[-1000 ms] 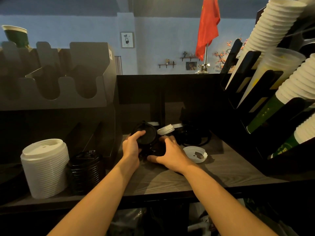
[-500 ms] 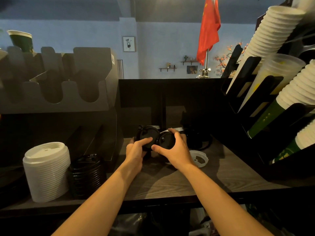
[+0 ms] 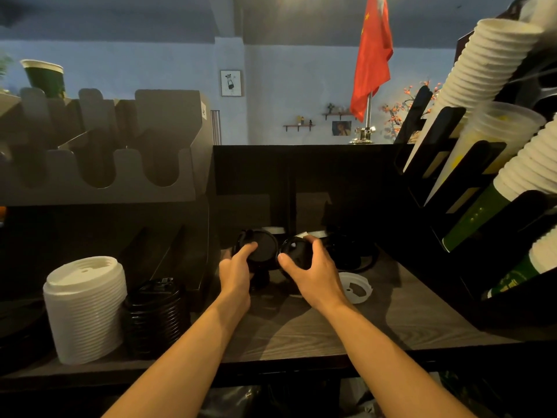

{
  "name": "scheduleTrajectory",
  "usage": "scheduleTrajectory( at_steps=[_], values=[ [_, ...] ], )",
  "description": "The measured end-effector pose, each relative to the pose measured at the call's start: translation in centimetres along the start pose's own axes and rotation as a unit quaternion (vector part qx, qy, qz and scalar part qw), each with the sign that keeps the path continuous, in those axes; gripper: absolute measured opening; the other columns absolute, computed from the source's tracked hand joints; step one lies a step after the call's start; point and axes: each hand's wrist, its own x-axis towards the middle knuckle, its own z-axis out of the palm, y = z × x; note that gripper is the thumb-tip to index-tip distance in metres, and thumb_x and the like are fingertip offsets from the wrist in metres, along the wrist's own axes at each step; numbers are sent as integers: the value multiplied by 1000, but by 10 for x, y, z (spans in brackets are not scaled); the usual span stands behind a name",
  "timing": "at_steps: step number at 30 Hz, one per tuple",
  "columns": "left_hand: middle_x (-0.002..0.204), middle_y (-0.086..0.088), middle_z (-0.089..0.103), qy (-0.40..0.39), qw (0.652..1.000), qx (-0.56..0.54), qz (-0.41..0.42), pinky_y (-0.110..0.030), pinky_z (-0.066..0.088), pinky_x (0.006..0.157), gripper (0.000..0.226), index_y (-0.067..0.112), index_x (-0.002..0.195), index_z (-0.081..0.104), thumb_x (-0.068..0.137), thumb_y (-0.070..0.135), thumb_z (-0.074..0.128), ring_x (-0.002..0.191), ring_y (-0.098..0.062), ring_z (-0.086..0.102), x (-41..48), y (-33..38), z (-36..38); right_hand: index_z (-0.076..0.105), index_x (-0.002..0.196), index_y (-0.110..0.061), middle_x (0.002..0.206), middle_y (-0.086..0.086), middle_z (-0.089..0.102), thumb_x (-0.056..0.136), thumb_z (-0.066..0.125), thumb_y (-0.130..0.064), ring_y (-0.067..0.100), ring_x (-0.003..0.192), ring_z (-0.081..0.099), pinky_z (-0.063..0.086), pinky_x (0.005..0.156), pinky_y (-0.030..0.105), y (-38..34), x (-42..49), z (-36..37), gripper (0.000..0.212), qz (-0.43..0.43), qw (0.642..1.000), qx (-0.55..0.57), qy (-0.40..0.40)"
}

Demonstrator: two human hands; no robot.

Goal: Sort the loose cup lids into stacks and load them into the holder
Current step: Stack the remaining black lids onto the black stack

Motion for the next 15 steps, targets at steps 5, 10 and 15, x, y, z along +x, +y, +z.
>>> scheduleTrajectory(
  at_steps=[5, 10, 15],
  values=[
    [108, -14, 71, -42, 998, 43, 7, -44, 60, 78, 36, 17, 120, 61, 87, 20, 74, 100, -33, 70, -1, -2, 1, 39, 121, -34, 117, -11, 55, 71, 81, -59, 7, 105, 54, 45, 78, 18, -7, -3, -3, 70, 33, 996, 75, -29],
    [112, -9, 69, -61, 995, 74, 18, -53, 57, 94, 40, 24, 121, 55, 87, 22, 74, 105, -31, 67, -2, -5, 1, 36, 119, -30, 112, -12, 54, 82, 77, -46, 6, 102, 56, 49, 77, 19, -7, -2, -1, 58, 22, 993, 111, -32],
    [115, -12, 69, -57, 997, 53, 10, -52, 55, 99, 56, 15, 137, 53, 86, 22, 75, 109, -31, 66, -1, -4, 2, 39, 127, -28, 124, -1, 55, 101, 55, -36, 12, 97, 62, 58, 63, 26, -7, 4, -2, 31, 70, 975, 211, -7]
  ],
)
